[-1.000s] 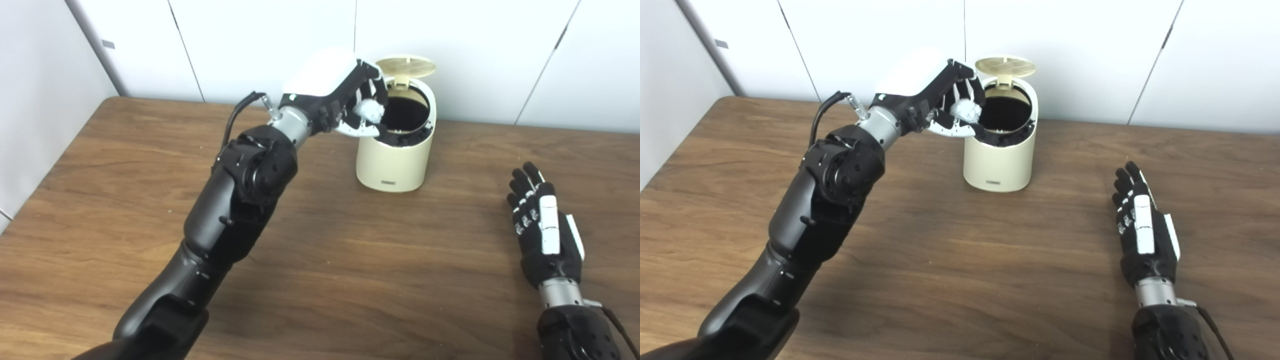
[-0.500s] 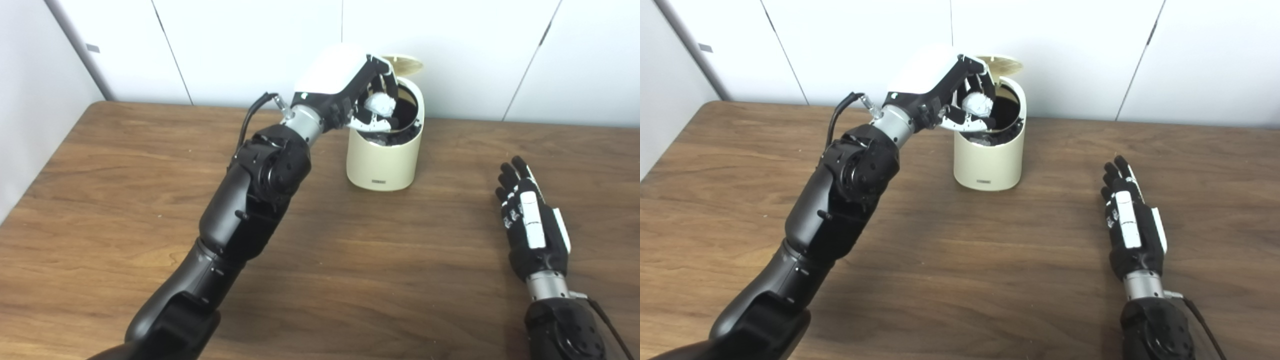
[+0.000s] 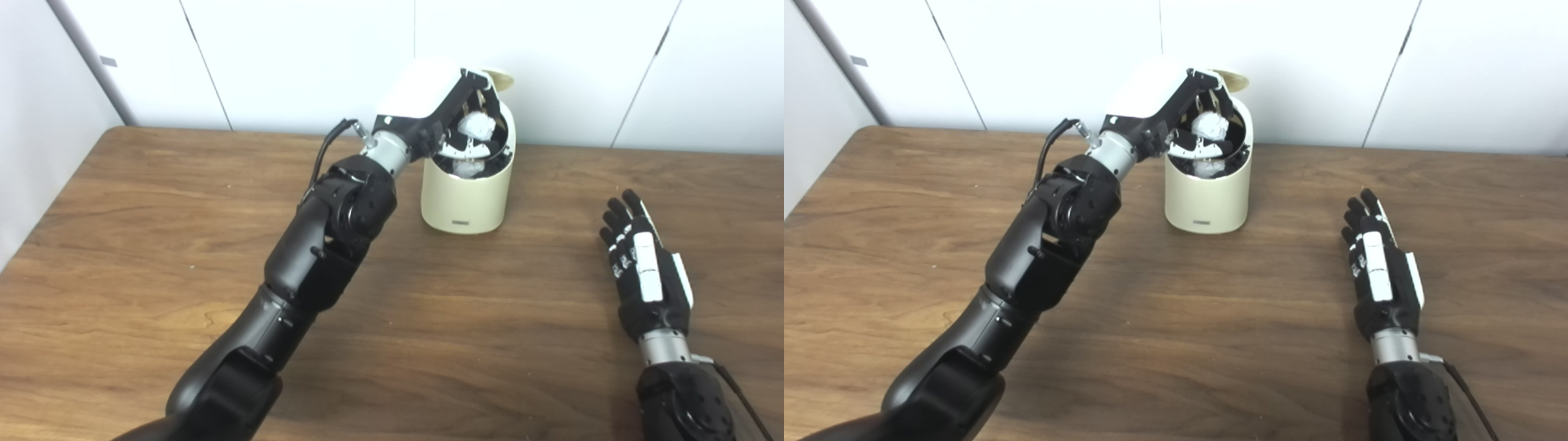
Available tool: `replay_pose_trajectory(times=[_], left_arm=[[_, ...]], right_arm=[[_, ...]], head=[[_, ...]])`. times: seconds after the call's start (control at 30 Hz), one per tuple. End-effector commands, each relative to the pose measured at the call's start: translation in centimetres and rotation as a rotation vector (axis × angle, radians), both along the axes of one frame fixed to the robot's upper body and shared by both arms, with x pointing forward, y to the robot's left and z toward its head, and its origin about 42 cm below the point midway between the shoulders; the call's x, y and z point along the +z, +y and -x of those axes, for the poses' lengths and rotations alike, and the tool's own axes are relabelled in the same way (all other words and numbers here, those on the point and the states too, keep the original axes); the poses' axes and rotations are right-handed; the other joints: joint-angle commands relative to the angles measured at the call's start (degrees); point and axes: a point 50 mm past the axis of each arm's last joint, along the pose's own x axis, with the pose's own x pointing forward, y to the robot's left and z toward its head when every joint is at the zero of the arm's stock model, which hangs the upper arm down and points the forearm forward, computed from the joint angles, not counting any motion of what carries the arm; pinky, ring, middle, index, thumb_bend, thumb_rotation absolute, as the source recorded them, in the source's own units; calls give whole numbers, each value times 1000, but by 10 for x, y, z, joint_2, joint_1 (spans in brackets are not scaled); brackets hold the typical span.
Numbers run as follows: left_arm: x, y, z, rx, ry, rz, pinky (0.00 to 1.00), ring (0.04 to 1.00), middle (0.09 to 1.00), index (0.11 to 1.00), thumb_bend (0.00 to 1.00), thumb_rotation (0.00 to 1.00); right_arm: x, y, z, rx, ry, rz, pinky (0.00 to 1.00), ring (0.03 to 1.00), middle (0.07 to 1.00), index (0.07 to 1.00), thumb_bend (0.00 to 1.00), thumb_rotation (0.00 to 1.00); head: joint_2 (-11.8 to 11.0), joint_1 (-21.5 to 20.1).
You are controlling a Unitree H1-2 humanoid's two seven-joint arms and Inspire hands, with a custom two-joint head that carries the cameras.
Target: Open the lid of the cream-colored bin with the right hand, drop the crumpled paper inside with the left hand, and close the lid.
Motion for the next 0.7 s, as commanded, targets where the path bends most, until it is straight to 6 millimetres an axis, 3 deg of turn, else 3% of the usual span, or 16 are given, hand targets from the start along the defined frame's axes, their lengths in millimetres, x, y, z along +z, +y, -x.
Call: replay_pose_trajectory(times=[0.0,0.4,0.5,0.67], left_arm=[[27,-9,-5,-31,-105,30,306,390,473,541,469,0],[12,-7,-14,-35,-151,-21,288,394,491,528,468,0],[11,-5,-14,-40,-162,-75,272,417,552,510,465,0],[10,-3,-13,-37,-168,-113,281,426,572,492,464,0]], right_arm=[[1,3,1,4,-3,-2,978,957,931,935,554,762],[3,1,0,9,-12,-13,978,963,929,928,557,765],[4,1,1,9,-5,-2,971,959,931,925,579,768],[4,0,1,14,-10,5,976,962,938,936,558,803]], head=[[0,1],[4,-7],[7,-7],[7,-5]])
